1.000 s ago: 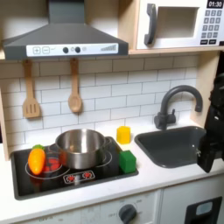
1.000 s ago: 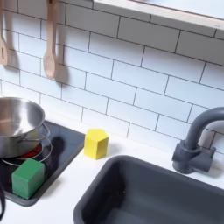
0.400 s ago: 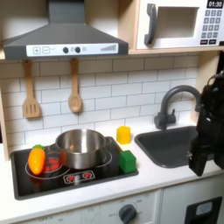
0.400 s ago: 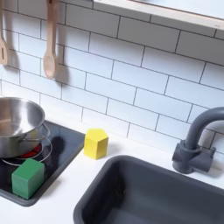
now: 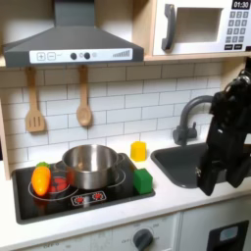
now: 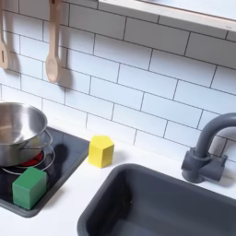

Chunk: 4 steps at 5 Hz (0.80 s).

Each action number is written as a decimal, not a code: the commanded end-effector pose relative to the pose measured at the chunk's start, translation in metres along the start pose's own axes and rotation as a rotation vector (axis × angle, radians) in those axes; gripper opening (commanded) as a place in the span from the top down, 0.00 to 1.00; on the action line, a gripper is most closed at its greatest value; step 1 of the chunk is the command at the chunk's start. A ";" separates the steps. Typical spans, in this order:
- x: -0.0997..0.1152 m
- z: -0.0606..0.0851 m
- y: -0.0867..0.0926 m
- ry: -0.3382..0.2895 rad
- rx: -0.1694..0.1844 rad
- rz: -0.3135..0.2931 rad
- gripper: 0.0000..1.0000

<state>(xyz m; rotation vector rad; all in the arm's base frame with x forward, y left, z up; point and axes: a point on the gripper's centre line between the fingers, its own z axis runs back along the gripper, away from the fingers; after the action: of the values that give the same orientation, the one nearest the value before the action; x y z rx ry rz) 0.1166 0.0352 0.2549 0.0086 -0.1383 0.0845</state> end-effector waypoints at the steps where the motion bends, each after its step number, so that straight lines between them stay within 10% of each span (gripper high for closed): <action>1: 0.018 -0.002 0.009 -0.002 0.015 -0.002 0.00; 4: 0.065 -0.009 0.015 0.002 0.023 0.035 0.00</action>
<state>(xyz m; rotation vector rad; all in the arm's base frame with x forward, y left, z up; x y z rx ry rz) 0.1816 0.0549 0.2545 0.0282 -0.1353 0.1172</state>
